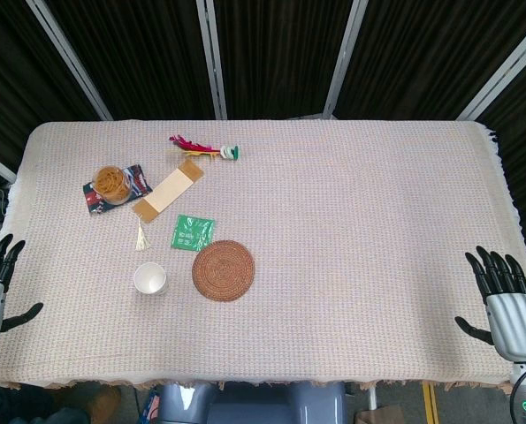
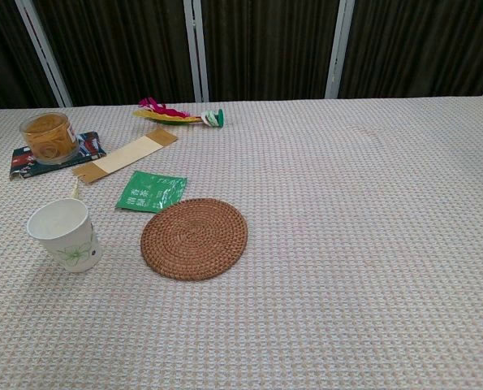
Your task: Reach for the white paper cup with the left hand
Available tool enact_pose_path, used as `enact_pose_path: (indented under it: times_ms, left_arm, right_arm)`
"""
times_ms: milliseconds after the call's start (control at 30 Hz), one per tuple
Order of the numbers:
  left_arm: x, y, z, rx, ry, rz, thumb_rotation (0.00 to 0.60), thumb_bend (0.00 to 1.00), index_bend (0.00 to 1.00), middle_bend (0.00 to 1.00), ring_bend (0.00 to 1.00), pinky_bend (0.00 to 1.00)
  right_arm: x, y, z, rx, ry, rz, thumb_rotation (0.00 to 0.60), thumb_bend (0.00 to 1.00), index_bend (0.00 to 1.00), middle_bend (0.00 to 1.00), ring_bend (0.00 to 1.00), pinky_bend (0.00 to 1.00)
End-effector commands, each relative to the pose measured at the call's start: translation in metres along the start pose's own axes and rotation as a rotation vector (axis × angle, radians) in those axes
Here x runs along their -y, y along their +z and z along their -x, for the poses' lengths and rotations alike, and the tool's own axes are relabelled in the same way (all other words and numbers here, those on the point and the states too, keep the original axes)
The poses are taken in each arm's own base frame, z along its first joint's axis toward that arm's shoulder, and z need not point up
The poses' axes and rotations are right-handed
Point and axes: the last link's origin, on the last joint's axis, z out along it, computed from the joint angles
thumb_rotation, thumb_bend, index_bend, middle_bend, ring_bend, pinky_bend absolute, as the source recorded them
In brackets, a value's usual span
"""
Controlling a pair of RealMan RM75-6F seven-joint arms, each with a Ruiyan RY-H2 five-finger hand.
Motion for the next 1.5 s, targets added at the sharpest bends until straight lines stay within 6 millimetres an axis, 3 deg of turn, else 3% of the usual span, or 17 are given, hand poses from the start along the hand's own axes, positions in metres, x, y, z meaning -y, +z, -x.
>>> enact_pose_path:
  times_ms: [33, 300, 467, 700, 900, 1133, 1500]
  left_arm:
    - [0.0, 0.0, 0.001, 0.0, 0.003, 0.002, 0.6, 0.0, 0.0, 0.0, 0.0, 0.0]
    - [-0.011, 0.009, 0.015, 0.087, -0.017, 0.08, 0.6, 0.0, 0.0, 0.0, 0.0, 0.0]
    - [-0.049, 0.033, 0.035, 0.203, 0.038, 0.256, 0.6, 0.0, 0.0, 0.0, 0.0, 0.01]
    - [-0.113, 0.061, 0.062, 0.247, 0.148, 0.428, 0.6, 0.0, 0.0, 0.01, 0.02, 0.16]
    - [-0.146, 0.077, 0.079, 0.26, 0.217, 0.498, 0.6, 0.0, 0.1, 0.13, 0.12, 0.24]
    - [-0.163, 0.088, 0.095, 0.289, 0.237, 0.506, 0.6, 0.08, 0.26, 0.3, 0.23, 0.35]
    - [-0.166, 0.091, 0.093, 0.254, 0.288, 0.461, 0.6, 0.21, 0.33, 0.37, 0.3, 0.48]
  right_arm:
    - [-0.001, 0.0, -0.001, -0.003, -0.006, 0.011, 0.6, 0.0, 0.0, 0.0, 0.0, 0.0]
    - [0.001, 0.0, -0.002, 0.002, 0.017, 0.017, 0.6, 0.0, 0.0, 0.0, 0.0, 0.0]
    - [-0.001, 0.003, -0.002, 0.011, 0.016, 0.028, 0.6, 0.0, 0.0, 0.0, 0.0, 0.0]
    - [-0.004, 0.011, 0.003, 0.055, 0.053, 0.051, 0.6, 0.0, 0.0, 0.0, 0.0, 0.0]
    - [-0.009, 0.014, 0.007, 0.073, 0.053, 0.077, 0.6, 0.0, 0.0, 0.0, 0.0, 0.0]
    - [-0.016, 0.016, 0.01, 0.077, 0.073, 0.111, 0.6, 0.0, 0.0, 0.0, 0.0, 0.0]
    - [-0.02, 0.015, 0.008, 0.07, 0.079, 0.126, 0.6, 0.0, 0.0, 0.0, 0.0, 0.0]
